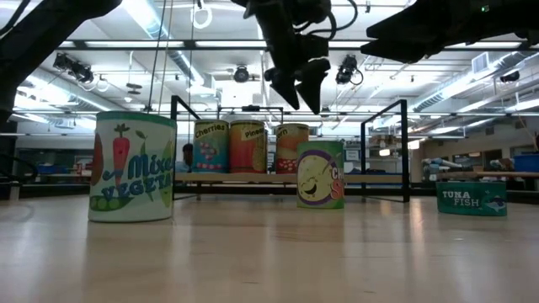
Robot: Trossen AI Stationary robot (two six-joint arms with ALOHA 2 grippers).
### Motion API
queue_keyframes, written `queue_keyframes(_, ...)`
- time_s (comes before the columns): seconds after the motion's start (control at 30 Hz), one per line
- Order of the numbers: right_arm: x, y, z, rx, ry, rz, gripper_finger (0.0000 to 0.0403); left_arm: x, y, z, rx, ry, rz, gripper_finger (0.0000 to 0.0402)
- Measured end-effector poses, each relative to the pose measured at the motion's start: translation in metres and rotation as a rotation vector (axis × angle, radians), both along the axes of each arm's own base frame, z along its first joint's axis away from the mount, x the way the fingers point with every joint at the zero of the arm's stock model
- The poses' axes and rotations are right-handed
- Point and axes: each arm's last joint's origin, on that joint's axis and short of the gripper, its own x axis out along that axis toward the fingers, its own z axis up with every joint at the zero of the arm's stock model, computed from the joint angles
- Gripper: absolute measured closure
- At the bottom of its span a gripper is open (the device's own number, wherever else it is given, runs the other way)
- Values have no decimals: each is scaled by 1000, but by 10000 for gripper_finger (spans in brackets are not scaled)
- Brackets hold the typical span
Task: Pick and place cans onto a shelf
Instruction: Put the canned mixed vegetables on the shelf
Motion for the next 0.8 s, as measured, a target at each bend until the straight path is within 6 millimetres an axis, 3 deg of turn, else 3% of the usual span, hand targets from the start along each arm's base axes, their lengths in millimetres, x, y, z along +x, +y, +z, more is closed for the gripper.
queue_keyframes(0.27, 0, 0, -1, -6, 14, 0, 31, -6, 7, 0, -82, 14, 6, 1)
queue_keyframes(0.5, 0, 0, -2, -8, 22, -1, 31, -19, -28, 23, -73, 60, -78, 1)
queue_keyframes(0.8, 4, 1, -6, -1, 37, 15, 31, -57, -83, 58, -92, 149, -101, 1)
